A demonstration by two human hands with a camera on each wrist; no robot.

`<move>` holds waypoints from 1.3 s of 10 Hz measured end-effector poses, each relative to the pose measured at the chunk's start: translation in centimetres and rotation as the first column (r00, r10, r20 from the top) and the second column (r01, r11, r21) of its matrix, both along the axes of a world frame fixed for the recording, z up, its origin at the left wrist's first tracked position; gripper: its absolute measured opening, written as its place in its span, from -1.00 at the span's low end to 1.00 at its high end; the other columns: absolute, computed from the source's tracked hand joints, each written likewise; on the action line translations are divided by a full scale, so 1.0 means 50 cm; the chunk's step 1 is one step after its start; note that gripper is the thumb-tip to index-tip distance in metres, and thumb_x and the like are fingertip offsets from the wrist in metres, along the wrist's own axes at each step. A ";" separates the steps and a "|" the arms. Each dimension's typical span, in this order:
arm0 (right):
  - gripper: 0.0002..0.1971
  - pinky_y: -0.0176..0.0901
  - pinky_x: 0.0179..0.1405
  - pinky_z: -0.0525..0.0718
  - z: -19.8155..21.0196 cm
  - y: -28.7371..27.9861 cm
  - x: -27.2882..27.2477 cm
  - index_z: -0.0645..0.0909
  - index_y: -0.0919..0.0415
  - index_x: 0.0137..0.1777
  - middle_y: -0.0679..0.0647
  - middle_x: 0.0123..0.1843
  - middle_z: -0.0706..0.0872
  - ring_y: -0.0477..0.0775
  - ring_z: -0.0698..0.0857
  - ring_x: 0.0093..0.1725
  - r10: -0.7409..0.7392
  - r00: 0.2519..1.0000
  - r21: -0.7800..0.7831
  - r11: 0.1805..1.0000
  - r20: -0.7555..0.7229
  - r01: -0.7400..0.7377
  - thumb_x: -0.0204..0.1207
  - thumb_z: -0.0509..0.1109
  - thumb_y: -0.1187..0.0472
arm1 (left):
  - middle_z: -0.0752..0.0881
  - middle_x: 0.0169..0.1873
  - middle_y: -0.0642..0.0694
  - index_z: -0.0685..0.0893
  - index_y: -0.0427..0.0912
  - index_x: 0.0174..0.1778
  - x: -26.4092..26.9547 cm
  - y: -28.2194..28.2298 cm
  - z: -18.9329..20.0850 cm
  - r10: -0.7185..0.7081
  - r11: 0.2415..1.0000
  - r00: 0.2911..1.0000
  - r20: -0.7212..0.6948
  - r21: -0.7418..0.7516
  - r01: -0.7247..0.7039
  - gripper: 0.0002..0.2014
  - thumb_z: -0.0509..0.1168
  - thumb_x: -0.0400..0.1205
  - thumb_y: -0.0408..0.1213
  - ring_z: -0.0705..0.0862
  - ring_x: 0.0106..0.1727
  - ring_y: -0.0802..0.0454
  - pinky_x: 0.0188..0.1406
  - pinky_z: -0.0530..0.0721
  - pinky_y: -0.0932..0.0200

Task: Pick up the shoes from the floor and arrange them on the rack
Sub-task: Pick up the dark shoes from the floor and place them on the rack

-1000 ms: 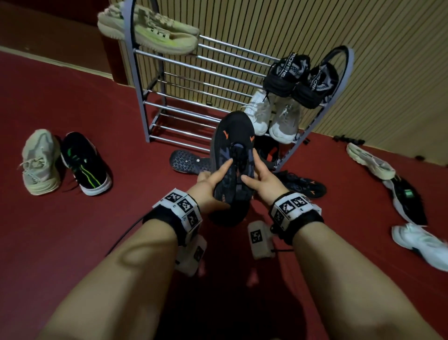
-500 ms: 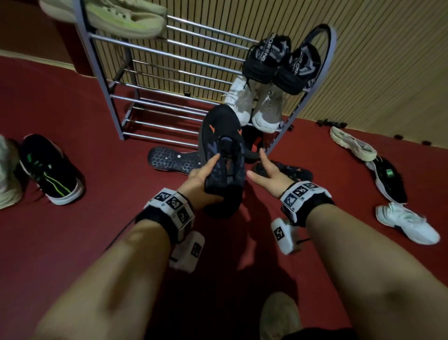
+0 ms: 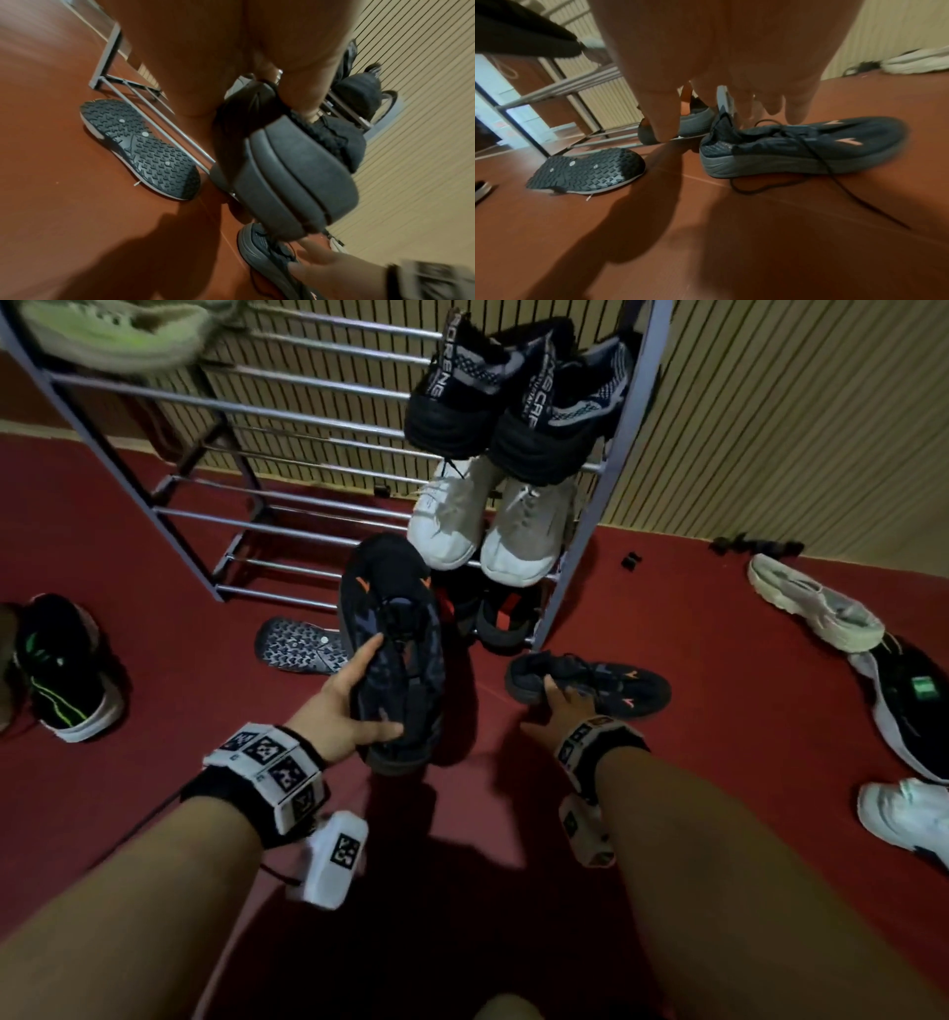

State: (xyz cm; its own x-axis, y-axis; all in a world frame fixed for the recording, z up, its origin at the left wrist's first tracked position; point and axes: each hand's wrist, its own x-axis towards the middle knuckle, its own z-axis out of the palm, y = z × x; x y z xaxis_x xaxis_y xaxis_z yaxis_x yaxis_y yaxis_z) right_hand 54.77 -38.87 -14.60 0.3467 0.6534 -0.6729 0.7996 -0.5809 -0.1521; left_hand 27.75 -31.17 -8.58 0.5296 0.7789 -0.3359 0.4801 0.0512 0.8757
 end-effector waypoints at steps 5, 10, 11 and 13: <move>-0.45 0.01 0.50 0.31 -0.073 0.145 0.019 0.25 0.19 0.60 0.21 0.59 0.31 0.24 0.33 0.55 -0.147 0.989 0.063 0.987 0.032 0.145 0.64 0.25 0.09 | 0.25 0.56 -0.03 0.03 0.76 0.33 -0.027 0.038 -0.031 -0.046 0.998 0.987 -0.153 -0.042 0.040 0.03 0.52 0.13 0.01 0.31 0.55 -0.02 0.51 0.38 -0.18; -0.53 -0.12 0.46 0.30 -0.099 0.142 -0.034 0.39 0.24 0.51 0.24 0.57 0.35 0.22 0.33 0.54 -0.385 0.919 0.226 0.891 -0.080 0.393 0.63 0.27 0.16 | 0.27 0.53 -0.07 0.00 0.71 0.37 -0.090 0.096 -0.029 -0.195 0.981 0.966 -0.170 -0.016 0.195 0.05 0.53 0.20 -0.13 0.29 0.55 0.03 0.55 0.32 -0.04; -0.64 -0.14 0.32 0.43 -0.088 0.147 -0.045 0.55 0.31 0.37 0.26 0.41 0.56 0.23 0.51 0.40 -0.467 0.870 0.311 0.813 -0.158 0.492 0.65 0.23 0.18 | 0.27 0.51 -0.10 -0.01 0.53 0.41 -0.095 0.103 -0.034 -0.216 0.976 0.961 -0.172 -0.006 0.218 0.05 0.56 0.35 -0.35 0.26 0.54 0.02 0.53 0.24 0.14; -0.50 -0.19 -0.47 0.32 -0.055 0.098 -0.124 0.39 0.29 -0.55 0.09 -0.55 0.40 -0.02 0.38 -0.56 -0.316 0.944 0.298 0.896 -0.093 0.329 0.63 0.30 0.11 | 0.28 0.51 -0.09 0.01 0.55 0.43 -0.109 0.105 -0.038 -0.267 0.964 0.955 -0.129 -0.021 0.267 0.05 0.56 0.24 -0.15 0.27 0.54 0.04 0.54 0.25 0.13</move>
State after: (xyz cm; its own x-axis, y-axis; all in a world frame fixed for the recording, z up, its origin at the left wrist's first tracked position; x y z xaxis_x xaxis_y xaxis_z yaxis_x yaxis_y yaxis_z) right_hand 48.58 -33.99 -17.38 0.5501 0.6857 -0.4767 0.5652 -0.7259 -0.3919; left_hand 22.28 -25.91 -10.49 0.6698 0.6140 -0.4175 0.5860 -0.0918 0.8051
